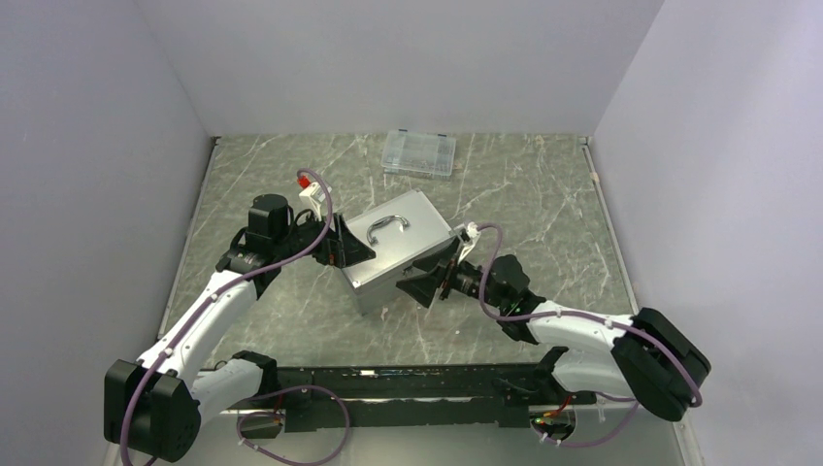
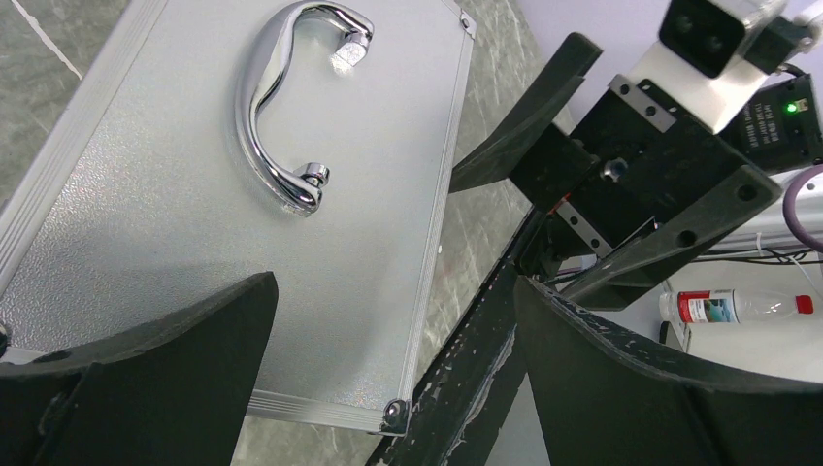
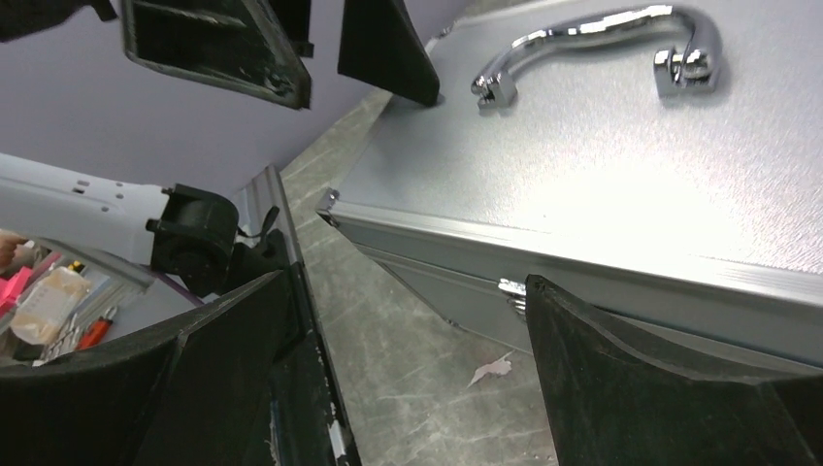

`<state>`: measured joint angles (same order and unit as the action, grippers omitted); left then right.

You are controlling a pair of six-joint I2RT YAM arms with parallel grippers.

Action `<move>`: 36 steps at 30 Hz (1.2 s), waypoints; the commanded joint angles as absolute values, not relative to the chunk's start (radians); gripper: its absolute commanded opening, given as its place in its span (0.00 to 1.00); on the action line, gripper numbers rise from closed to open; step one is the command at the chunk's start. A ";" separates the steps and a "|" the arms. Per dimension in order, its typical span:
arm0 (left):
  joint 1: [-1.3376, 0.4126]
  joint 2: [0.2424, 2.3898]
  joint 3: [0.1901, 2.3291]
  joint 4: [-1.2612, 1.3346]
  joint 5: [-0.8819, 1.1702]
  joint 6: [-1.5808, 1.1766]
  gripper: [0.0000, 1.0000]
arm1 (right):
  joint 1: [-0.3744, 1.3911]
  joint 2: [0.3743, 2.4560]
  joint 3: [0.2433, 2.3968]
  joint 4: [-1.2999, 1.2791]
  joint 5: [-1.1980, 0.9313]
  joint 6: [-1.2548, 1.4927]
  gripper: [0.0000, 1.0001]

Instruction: Organize the medicine kit

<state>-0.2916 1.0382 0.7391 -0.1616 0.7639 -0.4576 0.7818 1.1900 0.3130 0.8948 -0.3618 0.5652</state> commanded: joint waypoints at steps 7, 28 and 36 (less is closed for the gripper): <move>-0.296 1.040 0.731 -0.144 0.785 -0.443 0.99 | 0.788 1.004 0.303 0.778 -0.315 0.505 0.95; -0.296 1.045 0.724 -0.134 0.782 -0.446 0.99 | 0.802 1.167 0.335 0.863 -0.341 0.575 0.95; -0.296 1.049 0.724 -0.132 0.787 -0.448 0.99 | 0.812 1.173 0.358 0.859 -0.345 0.570 0.95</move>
